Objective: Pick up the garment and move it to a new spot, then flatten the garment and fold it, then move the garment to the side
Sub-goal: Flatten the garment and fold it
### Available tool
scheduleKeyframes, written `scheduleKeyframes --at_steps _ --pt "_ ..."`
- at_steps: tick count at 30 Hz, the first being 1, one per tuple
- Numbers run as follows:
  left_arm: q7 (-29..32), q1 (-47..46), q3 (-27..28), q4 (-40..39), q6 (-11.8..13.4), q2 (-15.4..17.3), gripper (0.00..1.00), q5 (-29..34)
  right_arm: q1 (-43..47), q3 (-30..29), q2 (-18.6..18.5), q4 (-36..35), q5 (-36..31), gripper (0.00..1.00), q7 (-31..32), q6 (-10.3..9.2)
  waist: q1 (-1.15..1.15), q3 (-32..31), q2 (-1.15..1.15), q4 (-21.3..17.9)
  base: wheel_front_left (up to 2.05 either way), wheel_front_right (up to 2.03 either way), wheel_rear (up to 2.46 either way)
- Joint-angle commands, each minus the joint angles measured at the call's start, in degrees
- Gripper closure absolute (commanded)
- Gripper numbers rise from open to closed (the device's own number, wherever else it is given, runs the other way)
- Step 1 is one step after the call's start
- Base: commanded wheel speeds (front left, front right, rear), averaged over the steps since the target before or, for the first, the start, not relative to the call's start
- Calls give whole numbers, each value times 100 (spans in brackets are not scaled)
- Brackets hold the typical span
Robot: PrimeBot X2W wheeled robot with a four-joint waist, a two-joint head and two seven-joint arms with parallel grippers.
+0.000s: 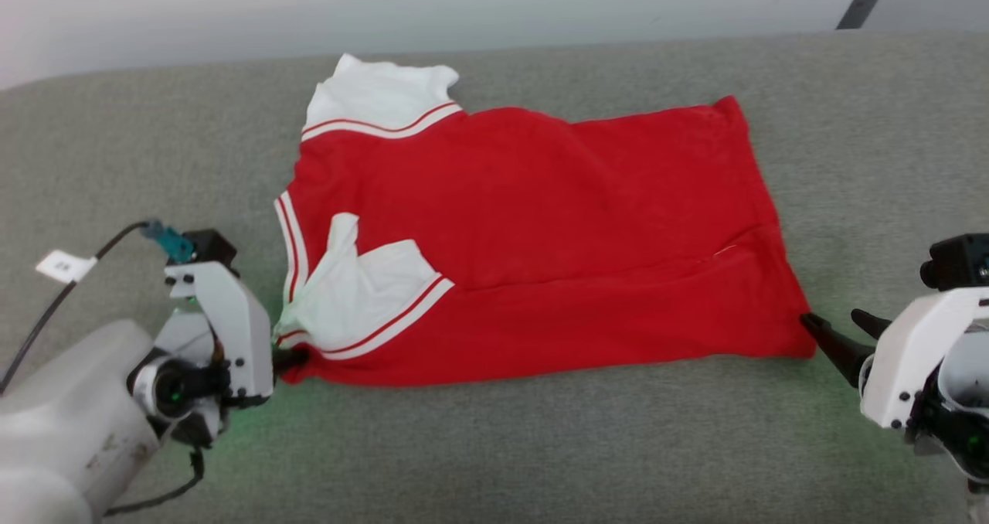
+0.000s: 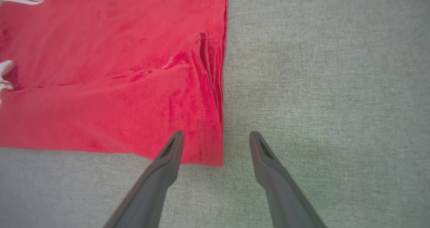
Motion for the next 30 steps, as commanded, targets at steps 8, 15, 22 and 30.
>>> scheduleKeyframes --at_steps 8,15,22,30 --pt "-26 -127 -55 341 -162 -396 100 131 -570 85 146 941 -204 0 254 -4 0 330 0 293 0 0 0" --pt "-16 -169 -30 538 -257 -492 100 102 -824 645 118 1709 -38 100 392 0 0 414 0 346 0 0 0" --pt "82 -210 100 559 -189 -341 100 -45 -1006 900 -195 1813 249 100 346 -2 0 369 0 328 0 0 0" --pt "312 -142 176 163 50 -26 100 -193 -925 967 -533 1655 579 100 439 -5 0 127 0 351 0 0 0"
